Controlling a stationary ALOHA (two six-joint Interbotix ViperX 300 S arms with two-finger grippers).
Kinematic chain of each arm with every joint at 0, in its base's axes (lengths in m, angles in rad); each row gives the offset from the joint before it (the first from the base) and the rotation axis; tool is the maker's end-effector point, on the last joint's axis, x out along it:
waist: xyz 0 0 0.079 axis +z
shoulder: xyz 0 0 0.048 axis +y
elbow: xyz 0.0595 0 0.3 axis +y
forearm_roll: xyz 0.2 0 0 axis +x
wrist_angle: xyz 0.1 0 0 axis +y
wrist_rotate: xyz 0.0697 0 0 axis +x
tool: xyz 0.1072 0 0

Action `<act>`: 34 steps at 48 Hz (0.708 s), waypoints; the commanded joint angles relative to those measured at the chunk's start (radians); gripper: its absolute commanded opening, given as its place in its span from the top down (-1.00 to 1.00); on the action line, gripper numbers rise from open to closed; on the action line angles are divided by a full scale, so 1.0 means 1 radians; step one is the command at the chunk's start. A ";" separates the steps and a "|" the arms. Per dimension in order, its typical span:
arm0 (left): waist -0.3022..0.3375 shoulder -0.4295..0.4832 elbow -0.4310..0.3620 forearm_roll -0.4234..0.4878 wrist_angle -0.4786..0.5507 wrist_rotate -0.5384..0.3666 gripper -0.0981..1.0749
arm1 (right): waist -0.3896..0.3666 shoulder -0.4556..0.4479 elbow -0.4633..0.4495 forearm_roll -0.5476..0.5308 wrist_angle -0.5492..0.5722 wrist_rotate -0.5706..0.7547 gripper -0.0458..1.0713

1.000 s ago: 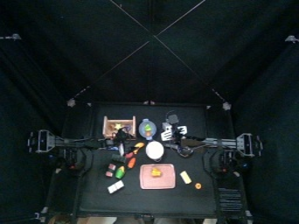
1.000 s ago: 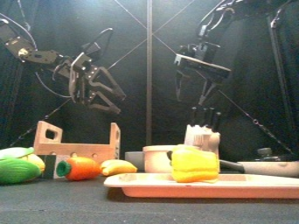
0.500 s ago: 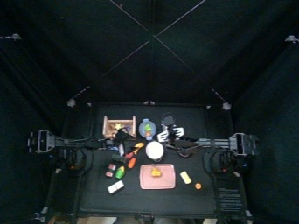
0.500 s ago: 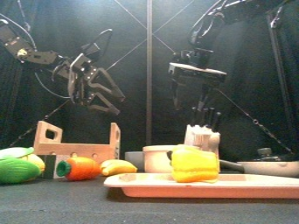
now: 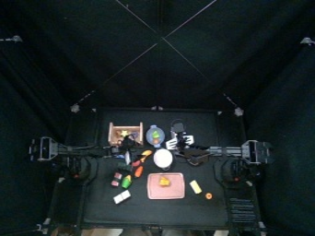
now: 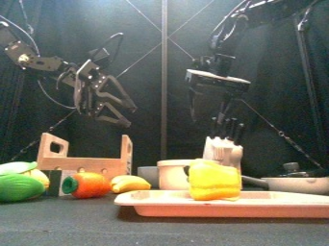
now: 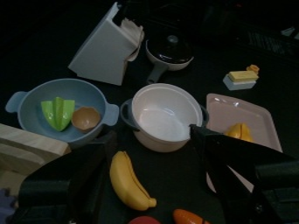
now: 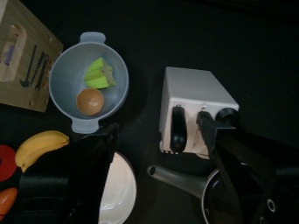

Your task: Grab cleaver

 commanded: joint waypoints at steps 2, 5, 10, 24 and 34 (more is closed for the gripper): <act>0.005 -0.003 -0.011 -0.002 -0.005 0.002 -0.87 | 0.000 -0.018 -0.014 -0.005 -0.003 0.002 -0.80; 0.005 -0.002 -0.011 -0.002 -0.005 0.002 -0.87 | -0.003 -0.018 -0.014 -0.011 -0.003 0.002 -0.69; 0.005 -0.002 -0.011 -0.002 -0.006 0.002 -0.87 | -0.003 -0.018 -0.015 -0.018 -0.003 0.002 -0.52; 0.005 -0.003 -0.006 -0.002 -0.005 0.002 -0.87 | -0.008 -0.012 -0.006 -0.015 0.005 0.048 -0.44; 0.005 0.000 -0.005 -0.002 -0.005 0.002 -0.87 | -0.008 -0.011 0.021 -0.020 0.008 0.081 -0.43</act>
